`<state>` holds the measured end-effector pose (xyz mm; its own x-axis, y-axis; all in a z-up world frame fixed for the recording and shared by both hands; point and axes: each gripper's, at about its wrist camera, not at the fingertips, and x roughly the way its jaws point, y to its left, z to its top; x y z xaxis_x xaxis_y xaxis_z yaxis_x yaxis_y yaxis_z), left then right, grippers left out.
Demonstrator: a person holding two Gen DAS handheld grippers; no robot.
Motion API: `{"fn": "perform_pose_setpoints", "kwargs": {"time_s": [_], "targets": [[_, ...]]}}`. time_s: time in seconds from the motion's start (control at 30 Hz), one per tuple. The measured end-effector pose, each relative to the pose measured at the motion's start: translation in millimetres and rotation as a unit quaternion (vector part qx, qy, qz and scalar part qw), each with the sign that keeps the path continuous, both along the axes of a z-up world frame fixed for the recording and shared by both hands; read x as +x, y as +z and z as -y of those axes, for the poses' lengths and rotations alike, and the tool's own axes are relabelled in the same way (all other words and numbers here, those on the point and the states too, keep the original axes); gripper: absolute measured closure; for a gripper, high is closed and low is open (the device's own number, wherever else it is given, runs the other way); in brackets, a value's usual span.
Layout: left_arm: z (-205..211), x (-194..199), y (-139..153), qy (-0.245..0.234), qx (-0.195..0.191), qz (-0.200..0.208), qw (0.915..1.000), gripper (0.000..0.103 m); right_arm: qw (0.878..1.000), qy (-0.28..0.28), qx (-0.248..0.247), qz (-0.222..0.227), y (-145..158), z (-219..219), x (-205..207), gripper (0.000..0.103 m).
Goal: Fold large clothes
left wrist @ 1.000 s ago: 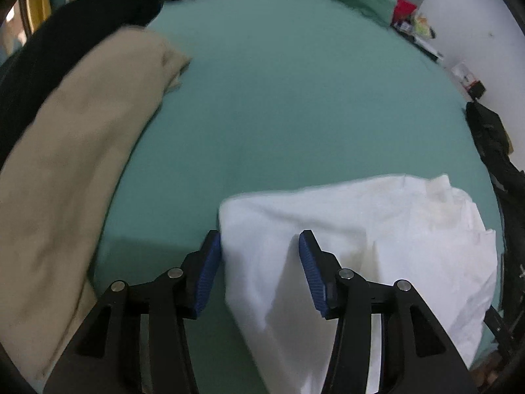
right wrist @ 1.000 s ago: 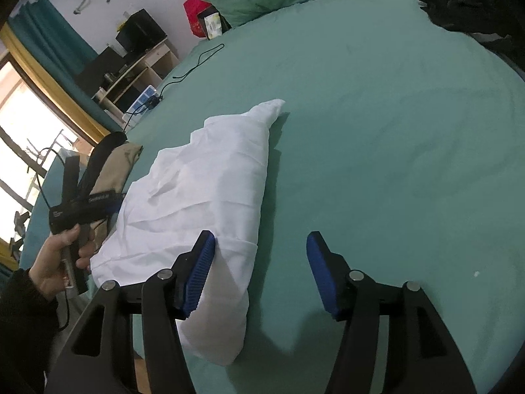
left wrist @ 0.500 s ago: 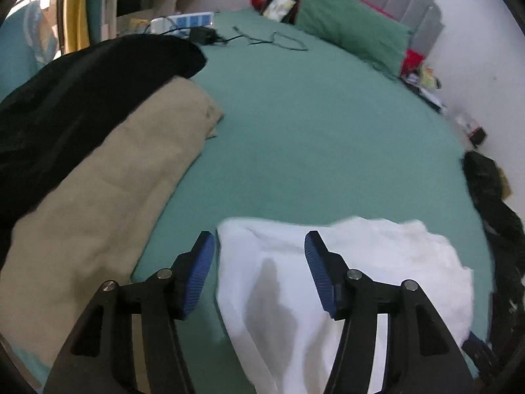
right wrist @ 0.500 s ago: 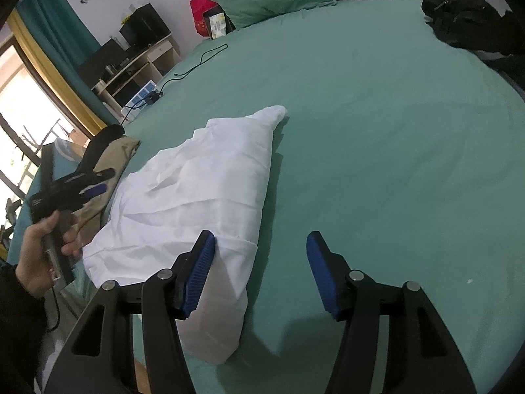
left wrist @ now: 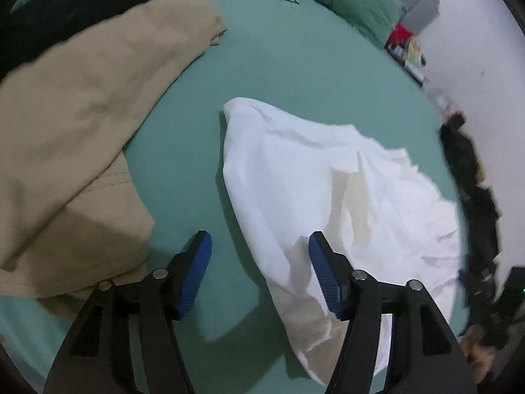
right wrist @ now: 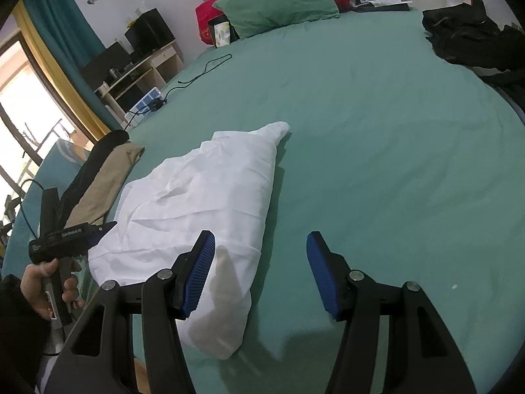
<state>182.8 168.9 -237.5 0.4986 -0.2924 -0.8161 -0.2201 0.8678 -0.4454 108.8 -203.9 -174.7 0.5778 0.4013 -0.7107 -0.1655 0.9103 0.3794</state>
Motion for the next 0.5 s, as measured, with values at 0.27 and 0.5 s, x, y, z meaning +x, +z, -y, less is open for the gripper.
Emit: {"fn": "perform_pose_setpoints", "kwargs": {"time_s": [0.27,0.5], "targets": [[7.5,18.7,-11.6,-0.038,-0.148,0.007,0.9882,0.024,1.0,0.015,-0.005,-0.014,-8.6,-15.6,9.5,0.045],[44.2,29.1,-12.9,-0.101,-0.163,0.011,0.9814,0.024,1.0,0.016,-0.001,-0.021,-13.8,-17.8,11.0,0.045]]}}
